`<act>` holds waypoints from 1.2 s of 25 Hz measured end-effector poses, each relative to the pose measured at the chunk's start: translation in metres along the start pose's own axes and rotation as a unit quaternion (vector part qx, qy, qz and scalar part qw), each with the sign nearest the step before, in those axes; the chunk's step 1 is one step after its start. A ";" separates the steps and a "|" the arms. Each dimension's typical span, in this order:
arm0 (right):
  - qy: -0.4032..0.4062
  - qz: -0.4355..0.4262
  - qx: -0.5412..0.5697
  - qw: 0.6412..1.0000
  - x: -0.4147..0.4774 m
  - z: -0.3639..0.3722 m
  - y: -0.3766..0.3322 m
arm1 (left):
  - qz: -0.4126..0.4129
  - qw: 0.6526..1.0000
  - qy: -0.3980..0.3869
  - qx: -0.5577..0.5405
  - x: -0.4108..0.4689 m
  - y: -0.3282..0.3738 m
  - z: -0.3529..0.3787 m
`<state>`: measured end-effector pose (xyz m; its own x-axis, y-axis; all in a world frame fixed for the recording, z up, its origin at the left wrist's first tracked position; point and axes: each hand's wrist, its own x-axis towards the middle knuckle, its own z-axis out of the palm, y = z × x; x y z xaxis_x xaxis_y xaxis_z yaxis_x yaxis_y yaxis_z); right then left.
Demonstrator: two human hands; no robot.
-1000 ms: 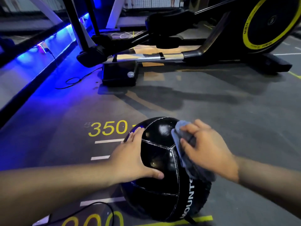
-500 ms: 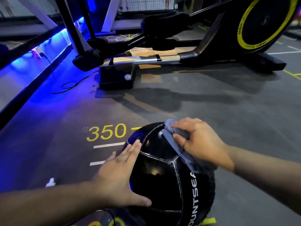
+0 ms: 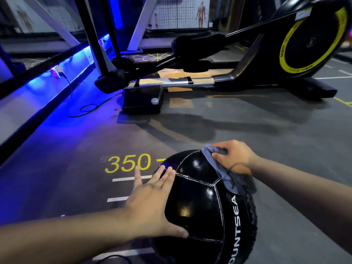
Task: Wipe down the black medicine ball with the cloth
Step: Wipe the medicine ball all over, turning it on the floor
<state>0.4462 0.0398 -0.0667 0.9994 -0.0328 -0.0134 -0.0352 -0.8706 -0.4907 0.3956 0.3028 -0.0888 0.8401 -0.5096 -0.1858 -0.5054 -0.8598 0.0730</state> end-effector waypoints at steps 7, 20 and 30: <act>-0.008 -0.001 -0.039 0.999 -0.008 -0.006 0.023 | 0.003 1.000 -0.010 -0.011 0.015 0.024 0.000; 0.083 -0.195 -0.107 0.971 -0.090 0.050 -0.012 | 0.035 0.990 -0.132 -0.040 0.044 -0.074 -0.030; 0.140 -0.357 -0.215 0.898 -0.057 0.061 -0.051 | -0.003 0.989 -0.090 -0.115 0.043 -0.036 -0.013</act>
<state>0.3914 0.1159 -0.0945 0.7291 0.5404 0.4200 0.5563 -0.8254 0.0964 0.4523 0.3114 -0.0868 0.7839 -0.5088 -0.3560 -0.4251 -0.8576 0.2895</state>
